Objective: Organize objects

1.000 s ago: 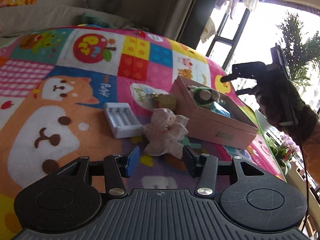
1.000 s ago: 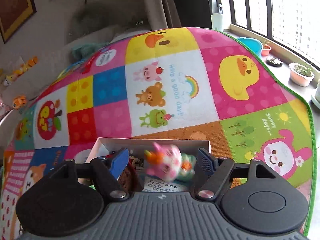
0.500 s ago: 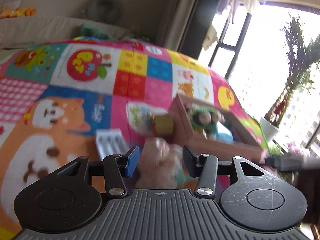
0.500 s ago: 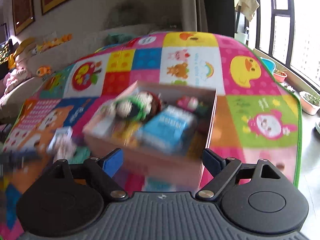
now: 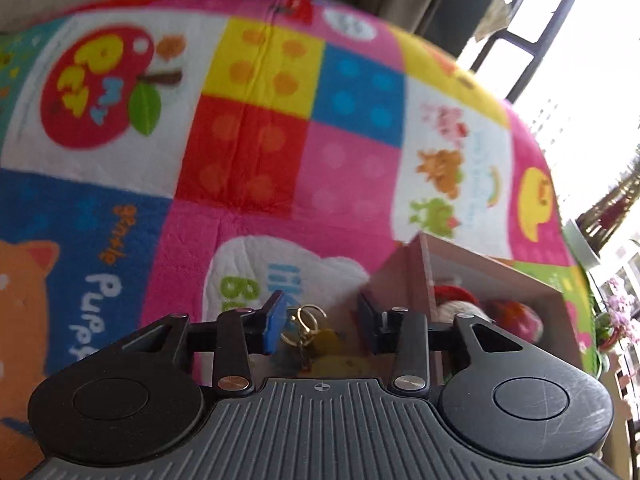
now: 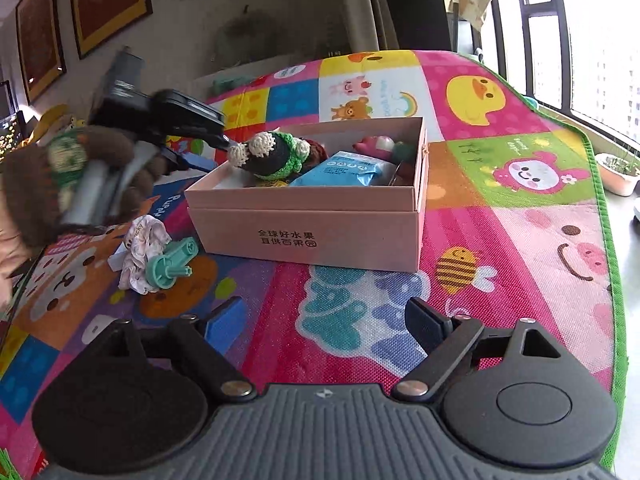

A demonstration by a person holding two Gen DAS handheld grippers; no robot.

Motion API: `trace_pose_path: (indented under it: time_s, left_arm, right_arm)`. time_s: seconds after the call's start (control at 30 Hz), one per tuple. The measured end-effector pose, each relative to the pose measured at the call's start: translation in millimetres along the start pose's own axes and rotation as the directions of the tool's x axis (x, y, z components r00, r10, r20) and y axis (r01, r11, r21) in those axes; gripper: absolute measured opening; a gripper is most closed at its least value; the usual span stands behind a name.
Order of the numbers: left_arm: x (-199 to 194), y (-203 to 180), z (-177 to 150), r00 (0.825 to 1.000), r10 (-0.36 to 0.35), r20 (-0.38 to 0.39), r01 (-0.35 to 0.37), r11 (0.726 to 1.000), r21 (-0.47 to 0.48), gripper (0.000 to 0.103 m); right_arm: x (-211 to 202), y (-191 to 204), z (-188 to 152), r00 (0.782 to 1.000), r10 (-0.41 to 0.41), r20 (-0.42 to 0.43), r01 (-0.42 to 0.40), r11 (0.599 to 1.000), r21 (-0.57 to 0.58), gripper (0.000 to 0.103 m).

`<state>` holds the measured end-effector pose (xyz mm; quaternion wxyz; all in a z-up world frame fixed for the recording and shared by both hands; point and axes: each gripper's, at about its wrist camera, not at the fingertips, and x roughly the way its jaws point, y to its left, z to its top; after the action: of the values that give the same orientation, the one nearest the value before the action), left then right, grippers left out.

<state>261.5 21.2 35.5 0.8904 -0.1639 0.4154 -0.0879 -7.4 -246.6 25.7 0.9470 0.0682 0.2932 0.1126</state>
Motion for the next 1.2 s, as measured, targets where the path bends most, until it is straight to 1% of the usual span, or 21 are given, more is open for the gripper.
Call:
trace_pose_path:
  time_s: [0.03, 0.1, 0.23, 0.3, 0.37, 0.5, 0.6, 0.67, 0.73, 0.77, 0.8, 0.87, 0.9, 0.97, 1.03, 1.1, 1.17, 1.2]
  left_arm:
    - [7.6, 3.1, 0.4, 1.000, -0.001, -0.020, 0.000, 1.000, -0.015, 0.034]
    - [11.7, 4.2, -3.2, 1.000, -0.007, -0.019, 0.007, 1.000, -0.003, 0.025]
    - [-2.8, 1.2, -21.8, 0.998, -0.023, -0.063, 0.029, 0.995, 0.090, 0.027]
    - [-17.8, 0.6, -36.8, 0.997, -0.023, -0.077, 0.034, 0.988, 0.150, 0.026]
    - [-35.7, 4.7, -51.7, 0.995, -0.029, -0.093, 0.045, 0.983, 0.177, 0.026]
    - [-69.7, 13.5, -82.4, 0.989, -0.072, -0.128, 0.088, 0.988, 0.127, 0.026]
    - [-87.5, 12.2, -104.5, 0.985, -0.104, -0.139, 0.117, 0.989, 0.088, 0.026]
    - [-93.2, 7.2, -116.4, 0.975, -0.156, -0.161, 0.166, 0.985, 0.052, 0.026]
    - [-99.2, 0.1, -126.6, 0.954, -0.235, -0.185, 0.244, 0.969, 0.030, 0.026]
    - [-105.4, -4.2, -129.9, 0.947, -0.266, -0.179, 0.276, 0.960, 0.034, 0.026]
    - [-114.1, -8.6, -132.1, 0.945, -0.287, -0.159, 0.298, 0.954, 0.046, 0.026]
    - [-139.1, -15.8, -133.5, 0.947, -0.309, -0.083, 0.316, 0.944, 0.091, 0.026]
    - [-154.9, -18.0, -134.0, 0.950, -0.311, -0.028, 0.312, 0.942, 0.123, 0.026]
    - [-186.6, -19.9, -136.7, 0.957, -0.274, 0.096, 0.252, 0.948, 0.194, 0.026]
    - [-213.2, -18.1, -143.7, 0.957, -0.218, 0.190, 0.168, 0.954, 0.248, 0.026]
    - [-234.0, -10.0, -156.0, 0.957, -0.185, 0.221, 0.121, 0.954, 0.274, 0.026]
    - [-246.7, -2.3, -171.1, 0.961, -0.198, 0.191, 0.135, 0.945, 0.297, 0.026]
    - [-251.2, -0.5, -180.5, 0.964, -0.210, 0.161, 0.151, 0.937, 0.316, 0.026]
  right_arm:
    - [0.3, -2.5, 0.3, 1.000, 0.005, 0.000, -0.005, 1.000, 0.015, 0.087]
    - [0.6, -9.0, 0.9, 1.000, 0.014, -0.001, -0.013, 0.998, 0.054, 0.087]
    - [3.4, -18.0, 2.2, 1.000, 0.027, -0.010, -0.026, 0.994, 0.109, 0.090]
    - [3.8, -19.5, 2.0, 0.999, 0.030, -0.011, -0.029, 0.993, 0.119, 0.090]
    - [3.3, -19.5, 1.7, 1.000, 0.030, -0.007, -0.028, 0.992, 0.120, 0.091]
    - [3.8, -19.3, 1.9, 1.000, 0.024, -0.006, -0.023, 0.992, 0.123, 0.091]
    - [4.5, -19.2, 2.2, 1.000, 0.018, -0.007, -0.017, 0.992, 0.128, 0.092]
    - [4.2, -19.8, 1.8, 1.000, 0.011, -0.007, -0.010, 0.991, 0.133, 0.095]
    - [3.4, -19.9, 2.0, 1.000, 0.000, 0.001, 0.000, 0.990, 0.139, 0.100]
    - [2.8, -19.9, 1.6, 1.000, -0.004, 0.004, 0.004, 0.990, 0.141, 0.100]
    - [2.6, -19.9, 1.4, 1.000, -0.008, 0.006, 0.008, 0.990, 0.143, 0.100]
    - [2.4, -20.7, 1.7, 1.000, -0.018, 0.008, 0.017, 0.989, 0.148, 0.101]
    - [2.6, -21.0, 1.6, 1.000, -0.021, 0.008, 0.020, 0.988, 0.151, 0.101]
    - [2.7, -21.7, 1.5, 1.000, -0.023, 0.007, 0.022, 0.987, 0.156, 0.103]
    - [3.3, -21.8, 1.9, 1.000, -0.022, 0.006, 0.020, 0.988, 0.156, 0.103]
    - [3.9, -21.5, 1.6, 1.000, -0.016, 0.001, 0.015, 0.988, 0.153, 0.103]
    - [7.1, -19.0, 2.7, 1.000, -0.006, -0.023, 0.009, 0.991, 0.136, 0.103]
    - [8.3, -14.8, 3.4, 0.999, 0.000, -0.037, 0.005, 0.994, 0.113, 0.103]
